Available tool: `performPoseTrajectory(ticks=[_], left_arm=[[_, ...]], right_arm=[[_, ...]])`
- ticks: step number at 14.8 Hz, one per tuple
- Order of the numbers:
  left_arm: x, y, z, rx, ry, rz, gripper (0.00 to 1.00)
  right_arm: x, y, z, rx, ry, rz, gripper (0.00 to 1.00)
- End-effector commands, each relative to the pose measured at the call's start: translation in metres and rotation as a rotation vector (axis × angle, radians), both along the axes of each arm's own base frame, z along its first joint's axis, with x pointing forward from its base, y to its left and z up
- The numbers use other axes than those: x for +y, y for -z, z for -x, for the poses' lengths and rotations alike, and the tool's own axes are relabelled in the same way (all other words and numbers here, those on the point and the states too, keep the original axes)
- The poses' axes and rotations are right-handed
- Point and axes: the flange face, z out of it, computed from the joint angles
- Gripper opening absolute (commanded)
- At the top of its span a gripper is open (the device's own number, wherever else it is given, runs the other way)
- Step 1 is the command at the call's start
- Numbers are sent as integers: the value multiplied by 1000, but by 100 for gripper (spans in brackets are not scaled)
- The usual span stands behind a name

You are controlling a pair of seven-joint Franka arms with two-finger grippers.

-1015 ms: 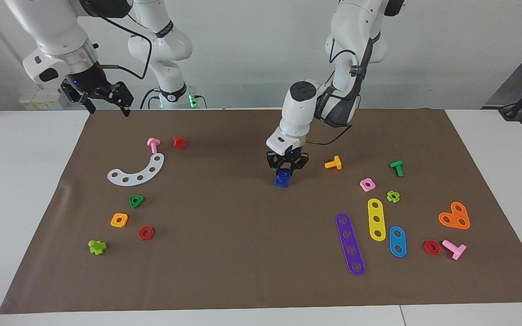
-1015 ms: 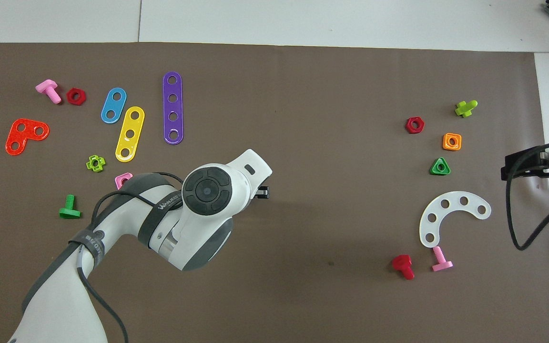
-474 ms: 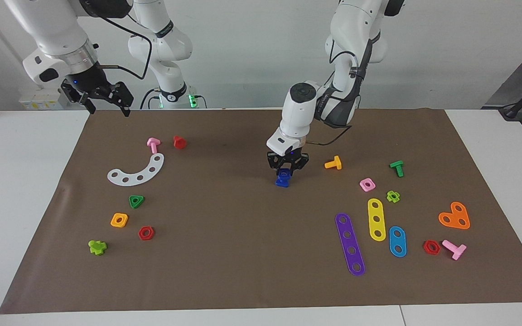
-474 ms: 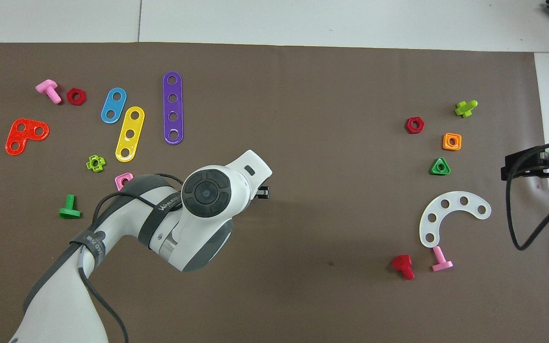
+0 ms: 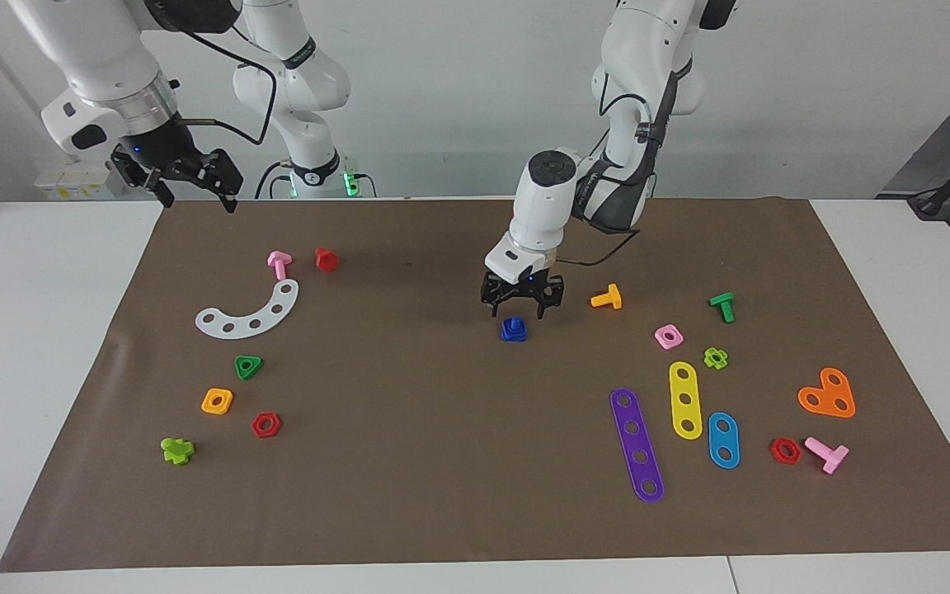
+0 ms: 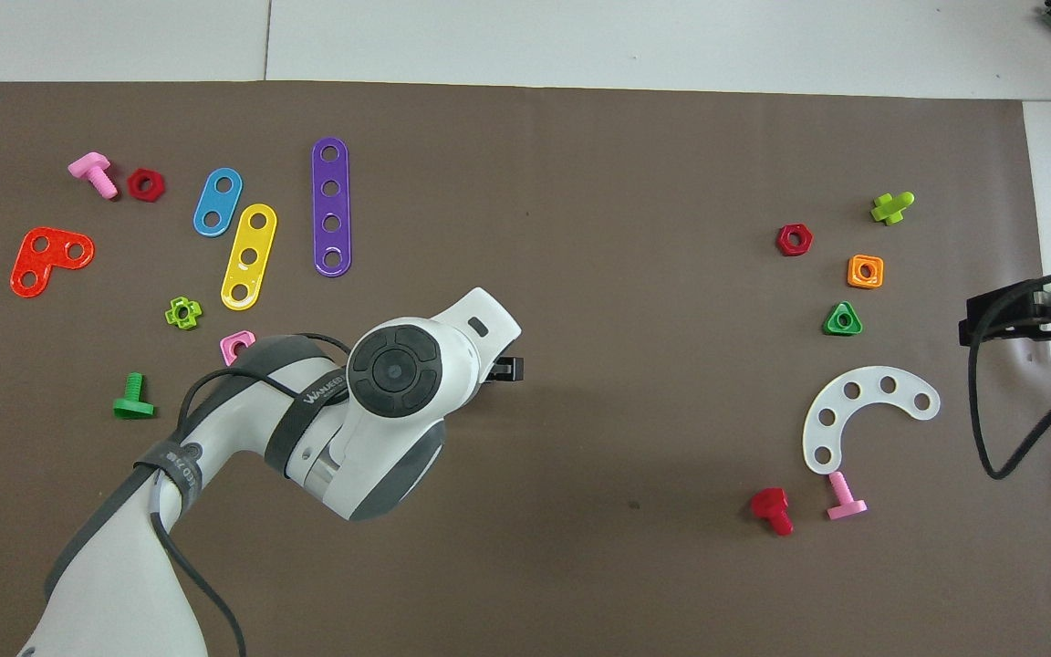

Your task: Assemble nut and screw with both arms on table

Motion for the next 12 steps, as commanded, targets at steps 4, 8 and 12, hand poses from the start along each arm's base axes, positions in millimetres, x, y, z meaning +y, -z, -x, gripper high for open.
performPoseTrajectory(ticks=[4, 8, 12], left_arm=[[11, -33, -2, 15, -15, -33, 100], [49, -72, -14, -3, 20, -71, 100], [106, -98, -27, 23, 44, -122, 100]], right_arm=[[-3, -1, 6, -2, -5, -19, 100], [-4, -3, 3, -23, -9, -5, 100], [-1, -4, -1, -46, -50, -4, 100]])
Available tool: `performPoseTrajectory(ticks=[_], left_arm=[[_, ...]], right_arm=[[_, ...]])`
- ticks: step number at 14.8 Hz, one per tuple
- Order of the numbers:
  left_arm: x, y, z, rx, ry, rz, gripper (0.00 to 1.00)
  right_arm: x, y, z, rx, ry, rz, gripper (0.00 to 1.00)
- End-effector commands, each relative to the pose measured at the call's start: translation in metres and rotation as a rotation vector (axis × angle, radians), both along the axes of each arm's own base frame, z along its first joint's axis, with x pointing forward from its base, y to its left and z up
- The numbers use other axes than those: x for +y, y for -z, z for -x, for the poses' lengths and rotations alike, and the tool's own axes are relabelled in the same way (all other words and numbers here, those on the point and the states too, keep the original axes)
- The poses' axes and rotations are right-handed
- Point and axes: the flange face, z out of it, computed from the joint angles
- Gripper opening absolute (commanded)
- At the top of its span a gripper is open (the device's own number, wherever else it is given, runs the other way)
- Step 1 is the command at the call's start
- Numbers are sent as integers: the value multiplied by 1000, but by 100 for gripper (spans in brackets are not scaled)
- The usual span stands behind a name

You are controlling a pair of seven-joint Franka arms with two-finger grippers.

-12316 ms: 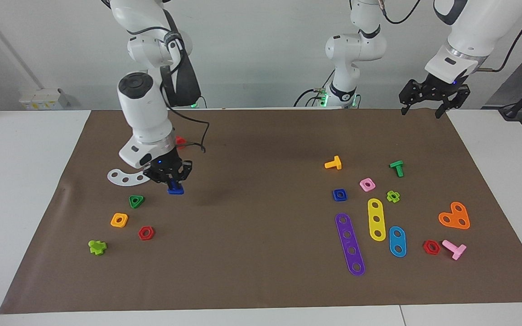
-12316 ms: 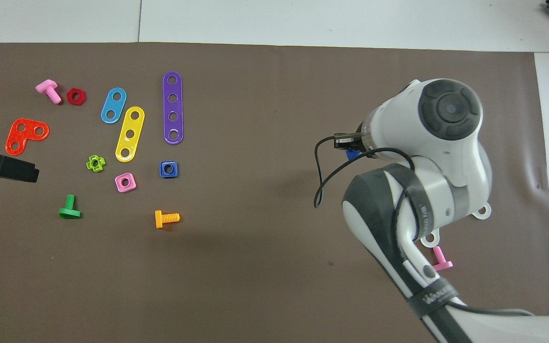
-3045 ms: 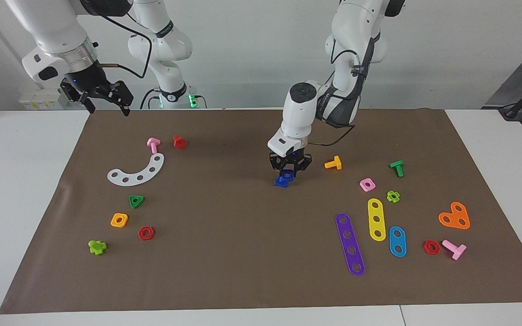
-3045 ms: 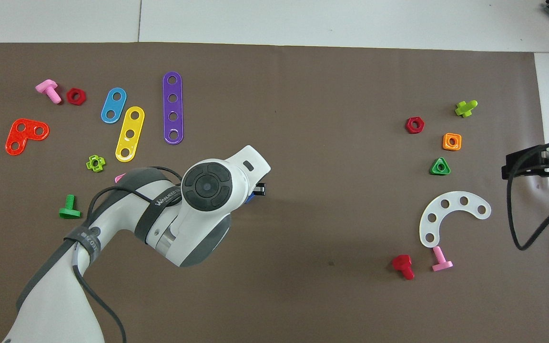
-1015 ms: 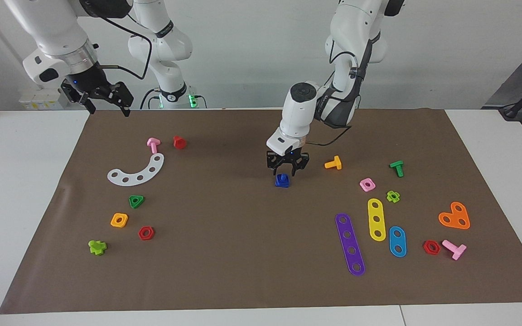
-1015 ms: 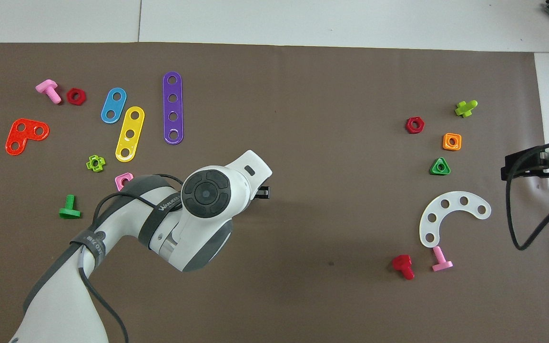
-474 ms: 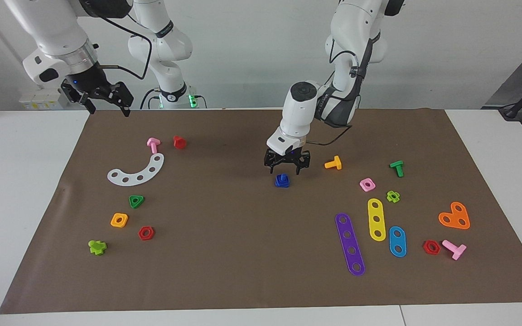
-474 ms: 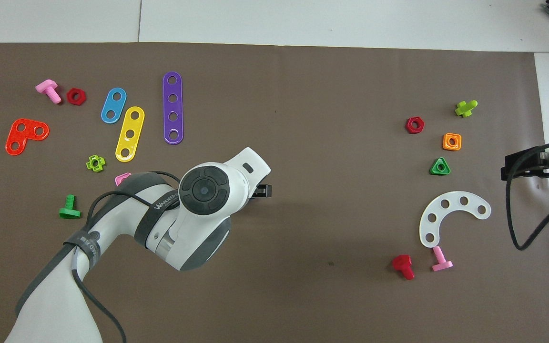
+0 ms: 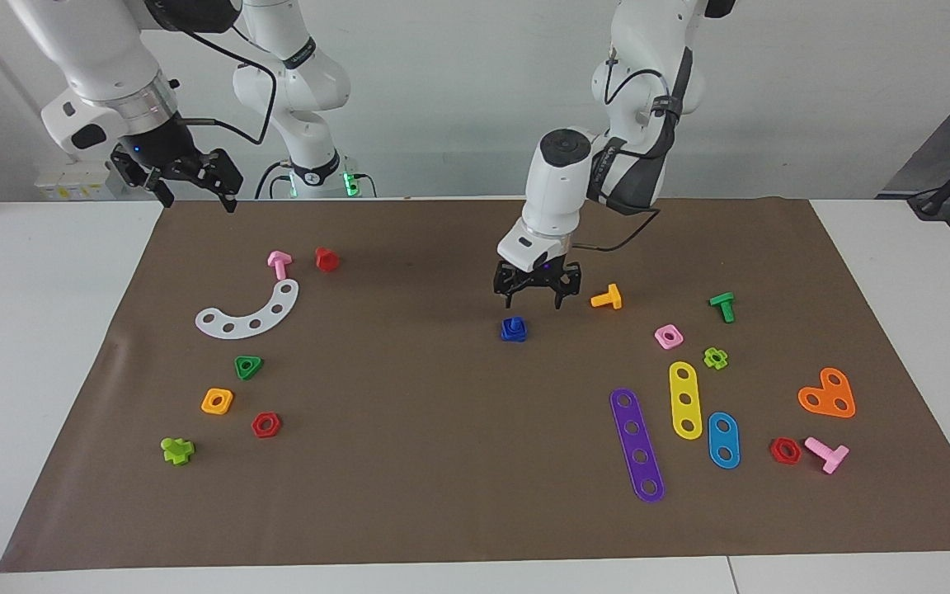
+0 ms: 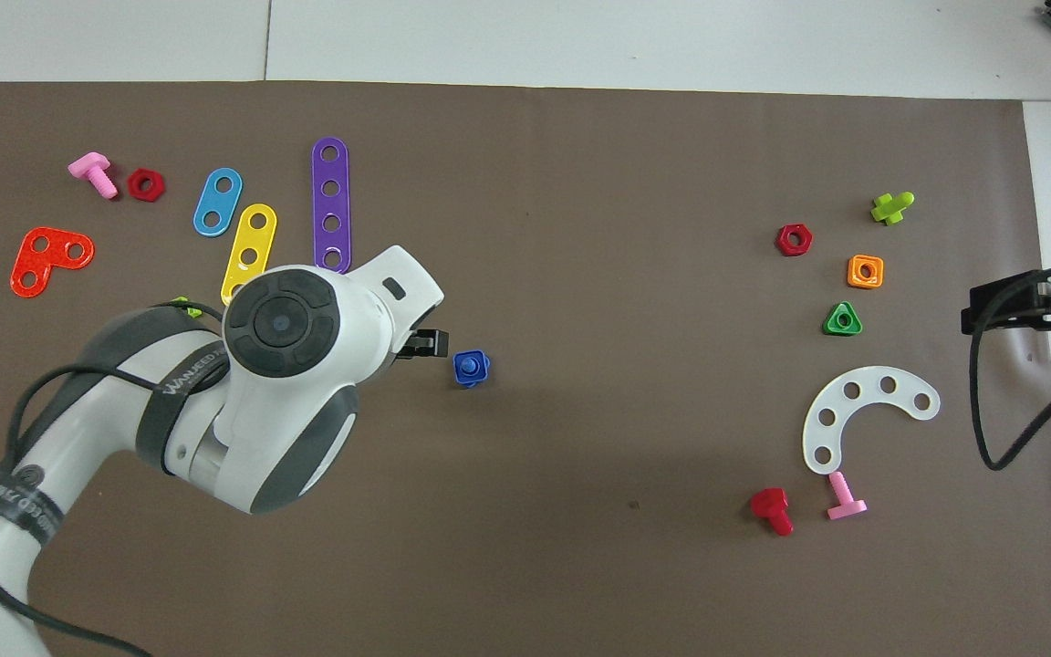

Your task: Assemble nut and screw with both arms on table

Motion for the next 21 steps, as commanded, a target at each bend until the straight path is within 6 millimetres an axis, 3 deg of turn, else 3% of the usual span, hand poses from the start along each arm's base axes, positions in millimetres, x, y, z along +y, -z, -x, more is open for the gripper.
performPoseTrajectory(ticks=[1, 7, 12, 16, 19, 21], left_arm=[[37, -23, -1, 27, 25, 0, 100], [135, -88, 0, 44, 75, 40, 100], [201, -154, -11, 80, 97, 29, 100], [242, -206, -27, 60, 85, 16, 100], [252, -223, -39, 72, 71, 17, 100], [250, -228, -34, 72, 72, 29, 100]], right_arm=[[0, -1, 3, -9, -45, -6, 100], [-2, 0, 4, -9, -91, 11, 100], [-6, 0, 4, -7, -78, 6, 100], [1, -2, 5, -9, -94, -3, 100], [3, -2, 5, -10, -97, -5, 100], [3, -2, 5, -10, -97, -5, 100]])
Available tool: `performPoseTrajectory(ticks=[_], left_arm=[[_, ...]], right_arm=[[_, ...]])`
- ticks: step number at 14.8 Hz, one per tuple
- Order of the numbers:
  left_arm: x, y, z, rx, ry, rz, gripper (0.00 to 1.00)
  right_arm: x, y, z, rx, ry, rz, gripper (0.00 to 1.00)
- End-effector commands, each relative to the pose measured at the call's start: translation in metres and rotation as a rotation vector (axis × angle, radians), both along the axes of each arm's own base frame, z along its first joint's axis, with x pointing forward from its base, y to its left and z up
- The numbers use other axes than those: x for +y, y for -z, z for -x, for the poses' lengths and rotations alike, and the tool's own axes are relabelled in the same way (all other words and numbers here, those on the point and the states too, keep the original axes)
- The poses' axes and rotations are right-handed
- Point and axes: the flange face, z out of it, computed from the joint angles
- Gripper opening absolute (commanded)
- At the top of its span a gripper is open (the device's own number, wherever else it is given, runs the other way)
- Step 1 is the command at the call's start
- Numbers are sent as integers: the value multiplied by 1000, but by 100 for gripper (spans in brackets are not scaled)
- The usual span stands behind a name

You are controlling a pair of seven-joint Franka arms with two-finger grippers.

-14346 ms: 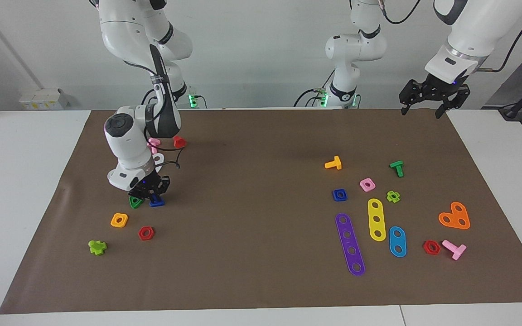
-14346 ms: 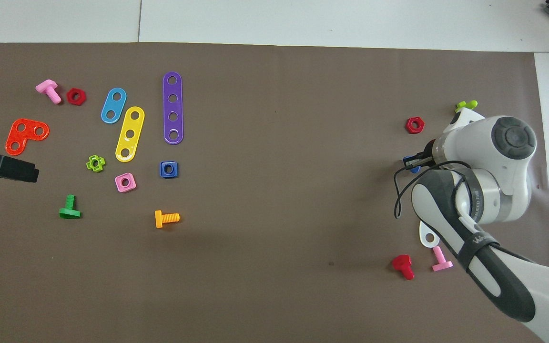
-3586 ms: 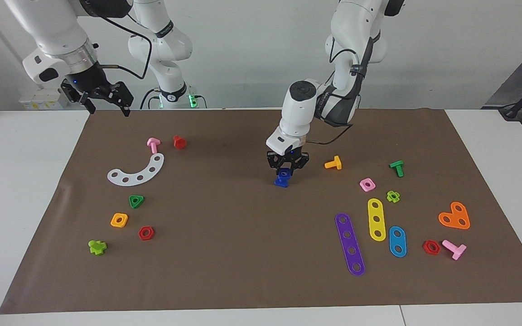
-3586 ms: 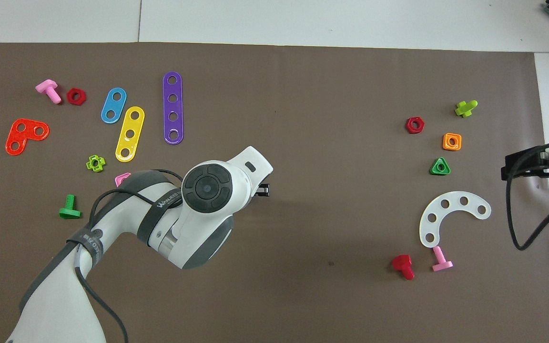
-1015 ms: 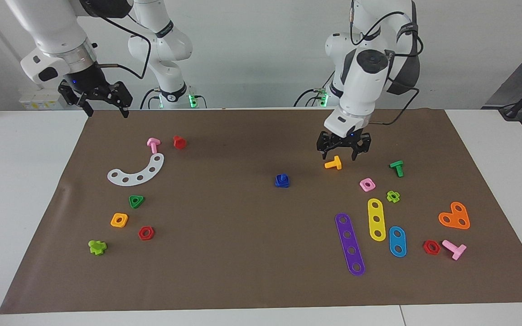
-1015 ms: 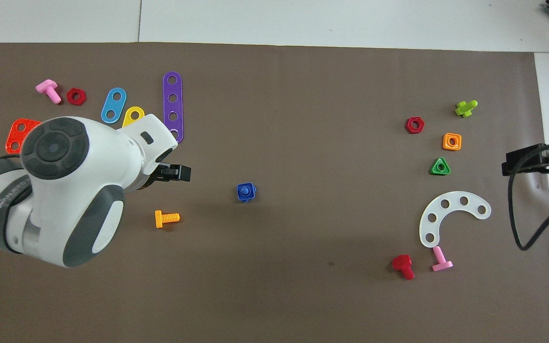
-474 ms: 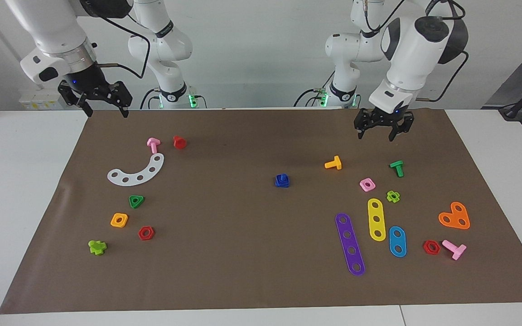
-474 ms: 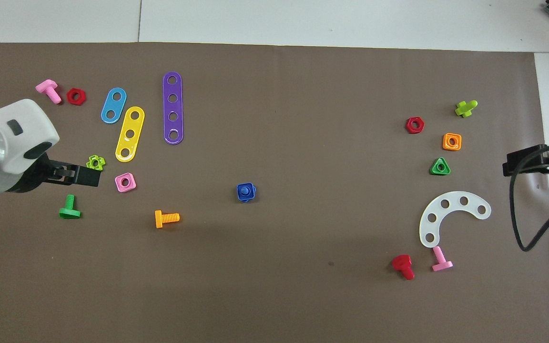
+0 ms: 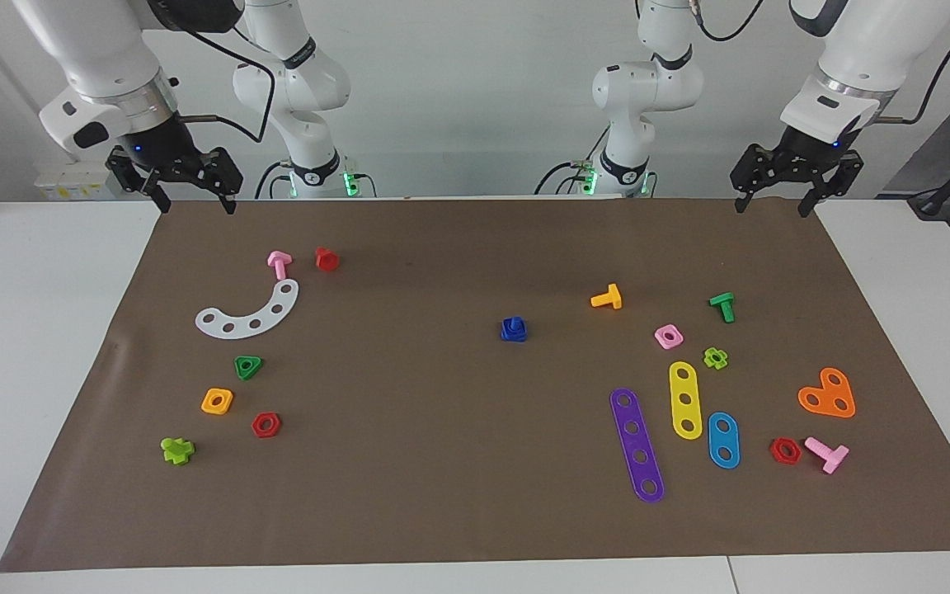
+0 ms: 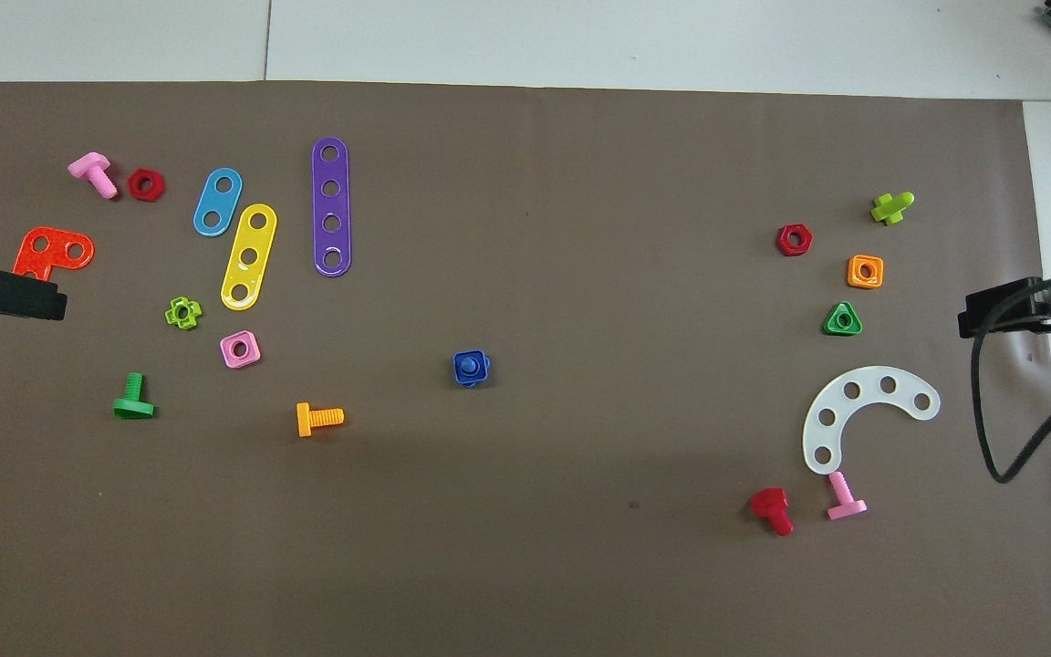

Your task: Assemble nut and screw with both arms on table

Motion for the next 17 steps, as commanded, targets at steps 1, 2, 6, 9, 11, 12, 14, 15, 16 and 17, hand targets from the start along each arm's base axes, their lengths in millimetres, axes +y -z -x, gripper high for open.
performPoseTrajectory(ticks=[1, 2, 6, 9, 11, 12, 14, 15, 16, 17], left_arm=[[-1, -4, -2, 25, 6, 16, 100], [-1, 0, 1, 33, 6, 15, 100], [-3, 6, 3, 39, 4, 14, 100], [-2, 5, 6, 54, 0, 15, 100], [3, 7, 6, 65, -9, 15, 100], [3, 6, 8, 62, -9, 15, 100], [3, 6, 7, 60, -11, 15, 100], [3, 6, 8, 63, -9, 15, 100], [3, 6, 8, 63, -9, 15, 100], [4, 6, 7, 62, -11, 15, 100]], right_arm=[[0, -2, 5, -9, -25, -8, 100], [0, -2, 5, -9, -25, -8, 100], [0, -2, 5, -9, -25, -8, 100], [0, -2, 5, -9, -25, -8, 100], [0, -2, 5, -9, -25, -8, 100], [0, -2, 5, -9, -25, -8, 100], [0, -2, 5, -9, -25, -8, 100], [0, -2, 5, -9, -25, -8, 100], [0, -2, 5, -9, -25, -8, 100], [0, -2, 5, -9, -25, -8, 100]])
